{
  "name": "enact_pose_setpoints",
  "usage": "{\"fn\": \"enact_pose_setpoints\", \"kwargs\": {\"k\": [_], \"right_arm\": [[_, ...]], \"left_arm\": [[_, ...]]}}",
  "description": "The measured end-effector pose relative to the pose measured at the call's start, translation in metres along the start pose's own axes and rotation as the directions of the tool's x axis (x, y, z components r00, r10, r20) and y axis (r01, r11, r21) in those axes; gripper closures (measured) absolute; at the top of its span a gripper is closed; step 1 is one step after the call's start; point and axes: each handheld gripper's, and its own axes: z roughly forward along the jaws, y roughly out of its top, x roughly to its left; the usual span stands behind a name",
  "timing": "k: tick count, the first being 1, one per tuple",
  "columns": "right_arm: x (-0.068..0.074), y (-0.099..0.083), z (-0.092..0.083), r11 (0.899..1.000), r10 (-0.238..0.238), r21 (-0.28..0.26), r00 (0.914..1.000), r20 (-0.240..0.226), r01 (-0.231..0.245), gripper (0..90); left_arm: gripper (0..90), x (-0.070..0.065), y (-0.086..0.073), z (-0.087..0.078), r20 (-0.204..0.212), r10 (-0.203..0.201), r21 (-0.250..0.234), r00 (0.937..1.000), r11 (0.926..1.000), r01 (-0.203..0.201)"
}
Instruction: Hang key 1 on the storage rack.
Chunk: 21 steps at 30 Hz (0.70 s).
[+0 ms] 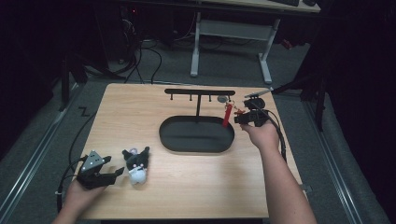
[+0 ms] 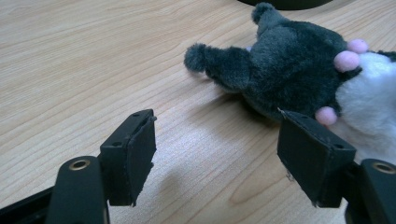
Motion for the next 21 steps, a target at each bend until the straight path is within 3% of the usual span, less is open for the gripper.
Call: {"fn": "enact_pose_setpoints", "kwargs": {"k": [7,10,13,21], "right_arm": [[0.0015,0.0052,0.0039,1.000,0.000,0.002,1.0000,0.002,0.000,54.5],[0.0035,0.0069,0.0080,1.000,0.000,-0.005,1.0000,-0.001,0.000,45.8],[0.0065,0.0071,0.0104,1.000,-0.007,-0.004,0.9999,-0.014,0.007,43.4],[0.0089,0.0061,0.0092,1.000,-0.010,-0.019,0.9996,-0.026,0.010,43.2]], "left_arm": [[28.3,0.0003,-0.0004,-0.0002,-0.001,-0.006,-0.003,1.0000,1.0000,0.006],[28.3,0.0004,-0.0006,-0.0004,-0.003,-0.005,-0.003,1.0000,1.0000,0.005],[28.3,0.0009,-0.0007,-0.0007,-0.003,-0.005,-0.004,1.0000,1.0000,0.005],[28.3,0.0005,-0.0004,-0.0011,-0.003,-0.007,-0.006,1.0000,1.0000,0.007]]}}
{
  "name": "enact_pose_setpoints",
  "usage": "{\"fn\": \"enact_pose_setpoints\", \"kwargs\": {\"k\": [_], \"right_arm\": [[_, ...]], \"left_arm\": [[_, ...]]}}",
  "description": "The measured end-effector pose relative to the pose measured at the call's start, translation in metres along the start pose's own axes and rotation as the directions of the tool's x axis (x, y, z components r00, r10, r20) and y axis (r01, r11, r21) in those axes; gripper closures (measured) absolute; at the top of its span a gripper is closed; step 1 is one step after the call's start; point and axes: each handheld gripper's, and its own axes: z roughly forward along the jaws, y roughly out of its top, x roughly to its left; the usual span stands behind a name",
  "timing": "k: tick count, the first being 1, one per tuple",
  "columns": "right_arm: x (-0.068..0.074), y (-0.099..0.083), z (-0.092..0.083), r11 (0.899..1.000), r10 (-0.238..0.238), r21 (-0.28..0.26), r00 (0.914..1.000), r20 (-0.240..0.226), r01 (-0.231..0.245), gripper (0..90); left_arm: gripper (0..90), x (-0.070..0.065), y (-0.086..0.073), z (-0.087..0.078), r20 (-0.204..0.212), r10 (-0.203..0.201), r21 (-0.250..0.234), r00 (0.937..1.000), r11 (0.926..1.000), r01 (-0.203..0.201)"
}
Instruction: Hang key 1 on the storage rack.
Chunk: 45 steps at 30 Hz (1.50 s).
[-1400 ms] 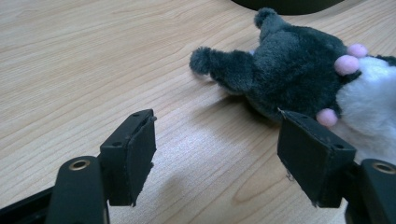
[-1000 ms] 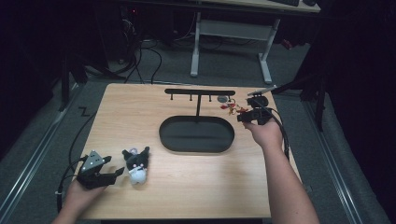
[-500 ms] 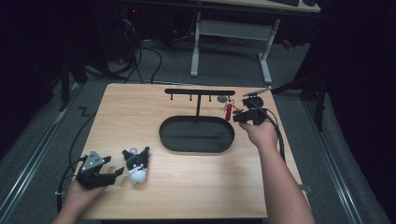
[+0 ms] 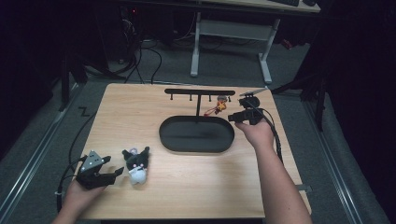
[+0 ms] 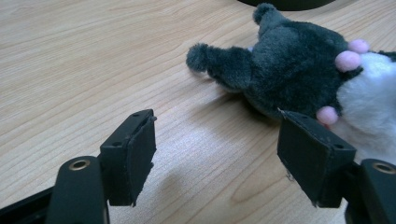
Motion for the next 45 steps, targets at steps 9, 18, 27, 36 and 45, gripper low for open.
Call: {"fn": "enact_pose_setpoints", "kwargs": {"k": [9,18,27,36,45], "right_arm": [[-0.001,-0.023,-0.007,1.000,-0.023,-0.004,0.9997,0.007,0.023,41.6],[0.000,-0.074,-0.011,0.993,-0.090,-0.073,0.9957,0.020,0.091,40.2],[0.006,-0.150,-0.002,0.976,-0.150,-0.157,0.9885,0.014,0.151,46.5],[0.006,-0.218,0.002,0.963,-0.113,-0.250,0.9933,-0.021,0.104,47.0],[0.002,-0.234,0.001,0.962,-0.087,-0.264,0.9935,-0.073,0.065,48.4]], "left_arm": [[29.3,0.000,0.001,0.000,0.007,-0.014,-0.005,0.9999,0.9999,0.014],[30.3,-0.008,0.005,0.000,0.011,-0.015,-0.001,0.9998,0.9999,0.015],[44.0,-0.013,0.005,0.007,-0.001,-0.011,0.040,0.9999,0.9991,0.011],[84.8,-0.018,0.018,0.016,-0.076,-0.030,0.069,0.9967,0.9970,0.035],[89.6,-0.040,0.027,0.034,-0.066,-0.018,0.129,0.9977,0.9913,0.026]]}}
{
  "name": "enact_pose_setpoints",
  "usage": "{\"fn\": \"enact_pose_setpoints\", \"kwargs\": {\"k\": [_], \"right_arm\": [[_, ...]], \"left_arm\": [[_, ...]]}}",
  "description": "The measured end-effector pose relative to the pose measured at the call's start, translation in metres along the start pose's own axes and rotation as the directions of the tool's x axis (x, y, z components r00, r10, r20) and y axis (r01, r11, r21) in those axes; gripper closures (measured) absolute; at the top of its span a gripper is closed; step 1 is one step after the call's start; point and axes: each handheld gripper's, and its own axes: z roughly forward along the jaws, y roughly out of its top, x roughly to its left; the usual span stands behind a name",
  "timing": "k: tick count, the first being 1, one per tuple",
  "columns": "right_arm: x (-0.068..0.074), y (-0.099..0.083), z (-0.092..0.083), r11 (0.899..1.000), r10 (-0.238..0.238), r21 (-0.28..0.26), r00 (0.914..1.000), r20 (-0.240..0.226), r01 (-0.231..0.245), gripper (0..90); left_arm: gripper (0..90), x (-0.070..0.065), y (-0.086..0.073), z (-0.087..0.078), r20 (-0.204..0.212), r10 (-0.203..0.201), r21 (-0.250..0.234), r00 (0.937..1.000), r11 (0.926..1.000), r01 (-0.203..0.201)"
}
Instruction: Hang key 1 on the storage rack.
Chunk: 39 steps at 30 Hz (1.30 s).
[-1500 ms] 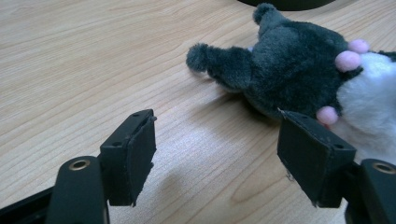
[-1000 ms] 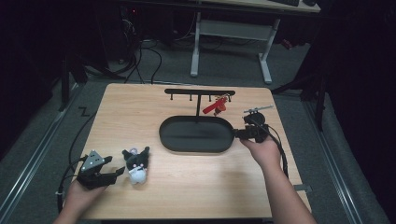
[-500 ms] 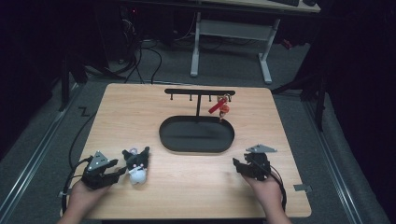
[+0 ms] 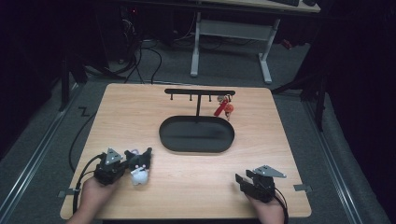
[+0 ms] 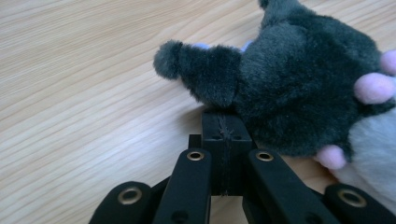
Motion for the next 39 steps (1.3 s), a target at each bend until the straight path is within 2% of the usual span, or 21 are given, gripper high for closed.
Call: {"fn": "enact_pose_setpoints", "kwargs": {"k": [5,6,7,8,9,11,12,13,17,20,23,26,29,33,34,35,36,37,39], "right_arm": [[0.003,0.000,0.001,1.000,-0.018,0.003,0.9998,-0.004,0.018,48.5],[0.003,0.000,0.000,1.000,-0.023,0.003,0.9997,-0.002,0.023,48.4],[0.003,0.000,0.000,1.000,-0.023,0.003,0.9997,-0.002,0.023,48.4],[0.003,0.000,0.000,1.000,-0.022,0.001,0.9998,-0.002,0.022,48.4],[0.003,0.000,0.000,1.000,-0.016,0.003,0.9999,-0.001,0.016,48.6],[0.002,0.000,0.000,1.000,-0.018,0.004,0.9998,-0.003,0.018,48.6],[0.002,0.000,0.000,1.000,-0.018,0.004,0.9998,-0.003,0.018,48.6],[0.002,-0.001,0.001,1.000,-0.017,0.009,0.9998,-0.007,0.017,48.7],[0.002,-0.002,0.002,1.000,-0.011,0.017,0.9999,-0.013,0.011,48.6],[0.001,-0.003,0.001,1.000,-0.009,0.015,0.9998,-0.016,0.009,48.7],[0.000,-0.004,0.001,1.000,-0.004,0.020,0.9998,-0.019,0.005,48.8],[-0.001,-0.004,0.002,1.000,0.005,0.027,0.9998,-0.020,-0.005,48.8],[0.000,-0.003,0.002,1.000,-0.004,0.024,0.9998,-0.022,0.005,48.8],[0.001,-0.003,0.002,1.000,-0.001,0.022,0.9997,-0.024,0.002,48.8],[0.000,-0.003,0.002,1.000,-0.004,0.023,0.9997,-0.024,0.005,48.9],[0.000,-0.003,0.002,1.000,-0.004,0.024,0.9997,-0.023,0.004,48.9],[-0.001,-0.003,0.001,1.000,-0.005,0.024,0.9997,-0.022,0.005,48.9],[-0.001,-0.003,0.001,1.000,-0.002,0.023,0.9997,-0.022,0.003,48.9],[-0.002,-0.004,0.001,1.000,0.001,0.023,0.9998,-0.022,-0.001,48.9]], "left_arm": [[89.6,-0.030,0.013,0.005,0.058,0.057,-0.011,0.9967,0.9984,-0.056],[89.6,-0.044,0.018,0.008,0.088,0.071,-0.018,0.9936,0.9974,-0.070],[89.6,-0.044,0.018,0.008,0.088,0.071,-0.018,0.9936,0.9974,-0.070],[89.6,-0.051,0.020,0.010,0.099,0.077,-0.021,0.9921,0.9969,-0.075],[89.6,-0.066,0.024,0.014,0.128,0.092,-0.024,0.9875,0.9957,-0.089],[89.5,-0.079,0.026,0.018,0.152,0.104,-0.025,0.9829,0.9945,-0.101],[89.5,-0.079,0.026,0.018,0.152,0.104,-0.025,0.9829,0.9945,-0.101],[88.9,-0.088,0.027,0.023,0.157,0.109,-0.022,0.9816,0.9941,-0.107],[86.3,-0.087,0.023,0.022,0.146,0.090,-0.016,0.9852,0.9959,-0.089],[85.9,-0.079,0.010,0.009,0.136,0.063,-0.006,0.9887,0.9980,-0.063],[86.6,-0.083,0.003,-0.001,0.145,0.070,-0.008,0.9870,0.9976,-0.069],[87.5,-0.097,0.003,-0.007,0.182,0.087,-0.030,0.9794,0.9961,-0.083],[88.9,-0.113,0.009,-0.004,0.227,0.104,-0.042,0.9683,0.9944,-0.097],[88.9,-0.134,0.019,0.008,0.265,0.128,-0.040,0.9556,0.9917,-0.122],[88.9,-0.145,0.024,0.015,0.284,0.139,-0.043,0.9488,0.9903,-0.132],[89.0,-0.145,0.024,0.015,0.284,0.139,-0.043,0.9488,0.9903,-0.132],[89.0,-0.154,0.031,0.023,0.292,0.156,-0.048,0.9434,0.9877,-0.149],[89.0,-0.154,0.031,0.023,0.292,0.156,-0.048,0.9434,0.9877,-0.149],[89.0,-0.164,0.039,0.030,0.300,0.169,-0.053,0.9390,0.9857,-0.160]]}}
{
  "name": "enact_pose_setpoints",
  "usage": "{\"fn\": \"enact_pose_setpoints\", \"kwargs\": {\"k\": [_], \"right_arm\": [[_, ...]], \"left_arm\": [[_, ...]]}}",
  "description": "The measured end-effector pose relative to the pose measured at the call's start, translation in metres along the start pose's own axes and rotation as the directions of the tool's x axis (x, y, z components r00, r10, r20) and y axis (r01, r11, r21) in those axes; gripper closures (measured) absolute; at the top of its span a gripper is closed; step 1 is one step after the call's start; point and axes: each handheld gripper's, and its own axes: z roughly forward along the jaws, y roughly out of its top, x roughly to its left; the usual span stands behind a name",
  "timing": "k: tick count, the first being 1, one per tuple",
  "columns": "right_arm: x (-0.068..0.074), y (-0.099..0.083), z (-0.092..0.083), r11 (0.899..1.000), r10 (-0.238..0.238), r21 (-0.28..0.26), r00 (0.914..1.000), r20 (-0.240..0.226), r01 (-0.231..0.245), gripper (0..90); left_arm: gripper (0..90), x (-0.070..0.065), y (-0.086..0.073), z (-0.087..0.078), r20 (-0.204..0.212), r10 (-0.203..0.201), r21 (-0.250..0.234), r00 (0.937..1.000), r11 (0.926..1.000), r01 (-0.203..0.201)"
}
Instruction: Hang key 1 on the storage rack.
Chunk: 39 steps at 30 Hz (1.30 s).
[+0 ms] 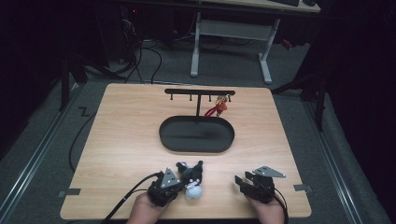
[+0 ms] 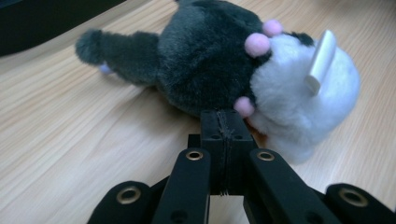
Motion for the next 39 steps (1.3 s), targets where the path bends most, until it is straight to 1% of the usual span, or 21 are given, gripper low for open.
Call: {"fn": "enact_pose_setpoints", "kwargs": {"k": [1,6,9,12,15,19,20,21,22,24,25,26,27,28,29,31,33,35,37,38,39], "right_arm": [[-0.001,0.000,0.000,1.000,0.002,0.000,1.0000,0.002,-0.002,48.9],[-0.003,-0.001,-0.003,1.000,0.010,-0.003,0.9999,0.003,-0.010,48.9],[-0.003,-0.001,-0.003,1.000,0.011,-0.005,0.9999,0.004,-0.011,48.9],[-0.004,-0.001,-0.003,1.000,0.010,-0.005,0.9999,0.005,-0.010,48.8],[-0.005,-0.002,-0.003,1.000,0.013,-0.003,0.9999,0.008,-0.013,48.8],[-0.004,-0.002,-0.002,1.000,0.008,-0.001,0.9999,0.011,-0.008,48.6],[-0.001,-0.001,-0.002,1.000,0.015,0.002,0.9999,0.004,-0.015,48.1],[0.001,0.000,-0.002,1.000,0.013,0.003,0.9999,0.001,-0.013,47.7],[0.001,0.000,-0.002,1.000,0.013,0.003,0.9999,0.001,-0.013,47.7],[0.007,0.002,-0.002,1.000,0.000,-0.005,1.0000,-0.003,0.000,46.9],[0.010,0.004,-0.003,1.000,-0.004,-0.009,1.0000,-0.006,0.004,46.5],[0.014,0.006,-0.003,1.000,-0.008,-0.015,0.9999,-0.010,0.008,46.3],[0.023,0.009,-0.004,0.999,-0.023,-0.031,0.9996,-0.017,0.023,45.8],[0.027,0.011,-0.004,0.999,-0.028,-0.036,0.9993,-0.024,0.027,45.1],[0.027,0.011,-0.004,0.999,-0.028,-0.036,0.9993,-0.024,0.027,45.1],[0.036,0.014,-0.004,0.998,-0.048,-0.048,0.9982,-0.037,0.046,43.8],[0.045,0.016,-0.004,0.996,-0.058,-0.064,0.9973,-0.046,0.055,43.4],[0.054,0.018,-0.005,0.995,-0.067,-0.079,0.9958,-0.061,0.062,42.8],[0.064,0.021,-0.005,0.993,-0.081,-0.094,0.9937,-0.077,0.074,40.1],[0.074,0.023,-0.004,0.993,-0.082,-0.099,0.9906,-0.109,0.071,35.5],[0.074,0.023,-0.004,0.993,-0.082,-0.099,0.9906,-0.109,0.071,35.5]], "left_arm": [[89.0,-0.003,0.005,0.004,-0.002,0.011,-0.004,0.9999,0.9999,-0.011],[88.9,-0.011,0.021,0.022,0.020,0.010,-0.016,0.9997,0.9998,-0.010],[87.6,-0.011,0.020,0.021,0.021,0.011,-0.019,0.9997,0.9998,-0.010],[82.5,-0.006,0.012,0.013,0.017,0.013,-0.025,0.9998,0.9996,-0.013],[75.7,0.006,0.003,-0.001,-0.005,0.014,-0.027,0.9999,0.9995,-0.014],[68.0,0.027,-0.007,-0.029,-0.077,0.023,-0.048,0.9968,0.9985,-0.026],[63.8,0.041,-0.012,-0.044,-0.122,0.033,-0.055,0.9920,0.9977,-0.040],[62.1,0.041,-0.012,-0.044,-0.122,0.033,-0.055,0.9920,0.9977,-0.040],[62.1,0.049,-0.014,-0.051,-0.151,0.041,-0.050,0.9877,0.9975,-0.049],[57.2,0.064,-0.023,-0.063,-0.212,0.055,-0.042,0.9758,0.9970,-0.065],[53.8,0.072,-0.029,-0.069,-0.244,0.058,-0.039,0.9681,0.9968,-0.069],[50.6,0.080,-0.035,-0.074,-0.268,0.049,-0.040,0.9623,0.9973,-0.062],[45.0,0.095,-0.050,-0.082,-0.301,0.012,-0.054,0.9534,0.9981,-0.030],[42.8,0.102,-0.058,-0.085,-0.313,-0.021,-0.075,0.9496,0.9972,-0.003],[41.0,0.102,-0.058,-0.085,-0.313,-0.021,-0.075,0.9496,0.9972,-0.003],[39.2,0.117,-0.067,-0.093,-0.307,-0.091,-0.101,0.9475,0.9930,0.062],[35.6,0.129,-0.069,-0.103,-0.328,-0.148,-0.156,0.9329,0.9826,0.100],[35.9,0.138,-0.072,-0.109,-0.336,-0.197,-0.192,0.9210,0.9716,0.138],[36.1,0.142,-0.075,-0.110,-0.338,-0.215,-0.194,0.9160,0.9685,0.156],[36.1,0.142,-0.076,-0.109,-0.339,-0.214,-0.186,0.9160,0.9699,0.158],[36.1,0.143,-0.076,-0.108,-0.342,-0.207,-0.177,0.9164,0.9721,0.154]]}}
